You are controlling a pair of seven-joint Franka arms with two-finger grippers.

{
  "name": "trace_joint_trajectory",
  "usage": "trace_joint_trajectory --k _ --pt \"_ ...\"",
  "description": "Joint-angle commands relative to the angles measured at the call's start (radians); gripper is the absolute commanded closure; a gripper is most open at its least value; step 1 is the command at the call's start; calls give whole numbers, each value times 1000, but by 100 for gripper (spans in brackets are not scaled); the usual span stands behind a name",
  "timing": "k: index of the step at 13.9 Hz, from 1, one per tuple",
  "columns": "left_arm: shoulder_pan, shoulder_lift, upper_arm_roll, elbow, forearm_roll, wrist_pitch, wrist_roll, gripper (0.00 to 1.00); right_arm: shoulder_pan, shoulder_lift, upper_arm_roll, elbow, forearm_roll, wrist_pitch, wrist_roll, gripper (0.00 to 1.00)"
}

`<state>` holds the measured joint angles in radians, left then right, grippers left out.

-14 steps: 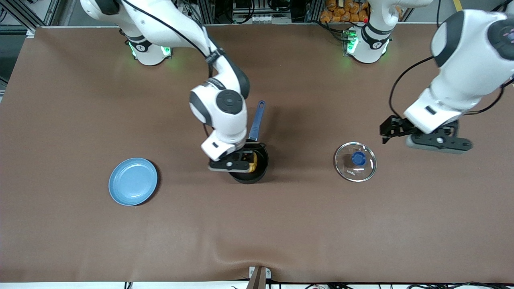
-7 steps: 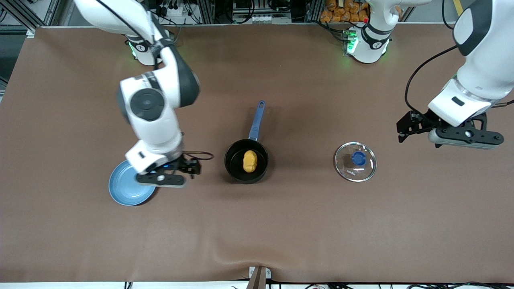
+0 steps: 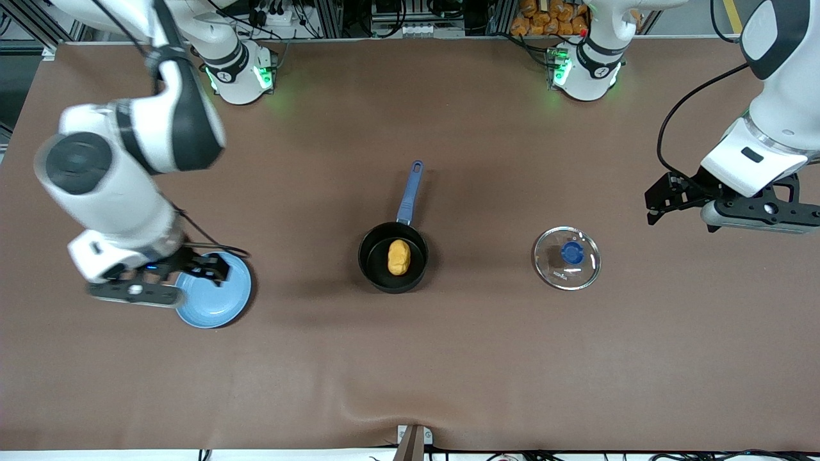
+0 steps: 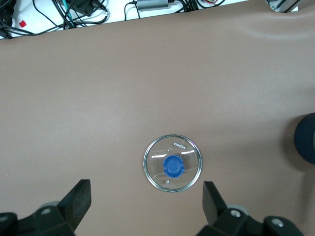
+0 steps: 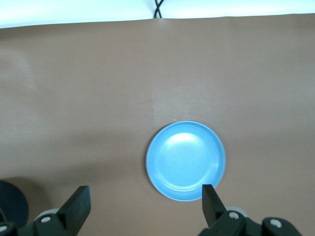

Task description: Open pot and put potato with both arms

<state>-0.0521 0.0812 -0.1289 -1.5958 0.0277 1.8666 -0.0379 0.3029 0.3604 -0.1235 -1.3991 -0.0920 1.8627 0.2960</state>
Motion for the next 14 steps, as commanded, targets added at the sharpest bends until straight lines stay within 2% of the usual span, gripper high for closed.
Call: trace_joint_trajectory --k 1,5,8,10,14 --pt "9 14 -11 34 26 -26 7 0 -118 -75 22 -32 122 -58 -154 0" --pt "9 23 -11 42 27 -26 6 0 -200 -139 21 -32 138 -143 -199 0" --pt "-1 28 -9 60 31 -30 1 0 -214 -187 21 -32 138 -189 -212 0" --pt "-40 25 -6 62 95 -55 -11 0 -212 -213 19 -38 138 -200 -212 0" --pt "-41 22 -6 68 93 -122 -62 0 -212 -320 19 -147 138 -159 -213 0"
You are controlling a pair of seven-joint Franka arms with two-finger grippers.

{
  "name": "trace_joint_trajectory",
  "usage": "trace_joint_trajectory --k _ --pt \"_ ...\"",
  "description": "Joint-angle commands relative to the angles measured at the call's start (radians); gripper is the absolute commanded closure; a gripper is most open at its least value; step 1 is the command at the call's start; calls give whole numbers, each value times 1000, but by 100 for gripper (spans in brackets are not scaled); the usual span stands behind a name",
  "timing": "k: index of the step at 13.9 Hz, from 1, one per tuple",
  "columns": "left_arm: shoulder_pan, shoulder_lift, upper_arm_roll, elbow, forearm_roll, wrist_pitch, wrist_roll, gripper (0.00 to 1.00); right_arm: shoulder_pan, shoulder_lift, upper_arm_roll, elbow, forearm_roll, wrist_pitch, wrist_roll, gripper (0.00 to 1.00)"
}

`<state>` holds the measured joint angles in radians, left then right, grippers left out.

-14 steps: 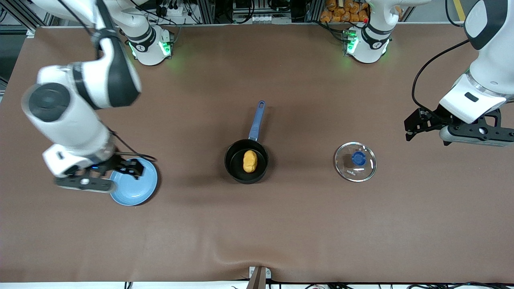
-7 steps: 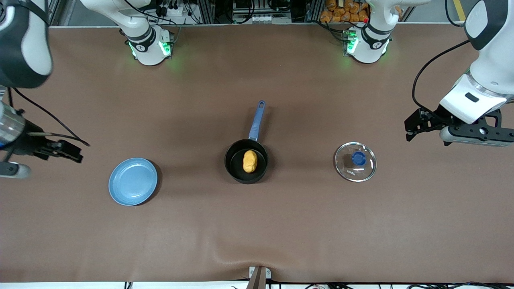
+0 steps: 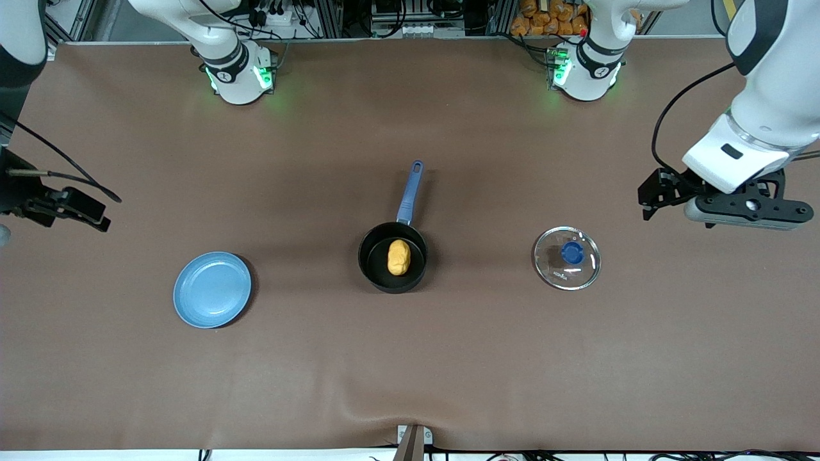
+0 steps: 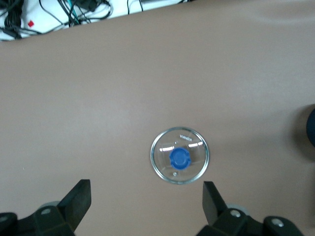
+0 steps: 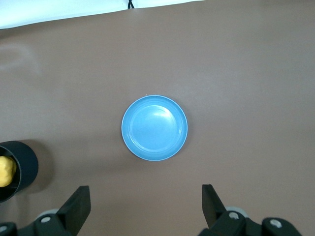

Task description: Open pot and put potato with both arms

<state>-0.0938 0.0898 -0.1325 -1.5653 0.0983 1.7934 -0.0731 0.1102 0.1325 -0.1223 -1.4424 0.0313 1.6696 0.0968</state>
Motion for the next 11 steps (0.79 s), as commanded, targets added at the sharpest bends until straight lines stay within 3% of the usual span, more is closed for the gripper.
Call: trace_joint_trajectory --k 1,8,11 --pt "0 7 -4 37 18 -70 -34 0 -20 -112 16 -122 15 33 -14 0" --pt "5 -19 8 39 -2 -91 -27 0 -26 -303 18 -321 4 70 -12 0" --pt "5 -18 8 39 -2 -89 -27 0 -26 -327 21 -346 2 75 -12 0"
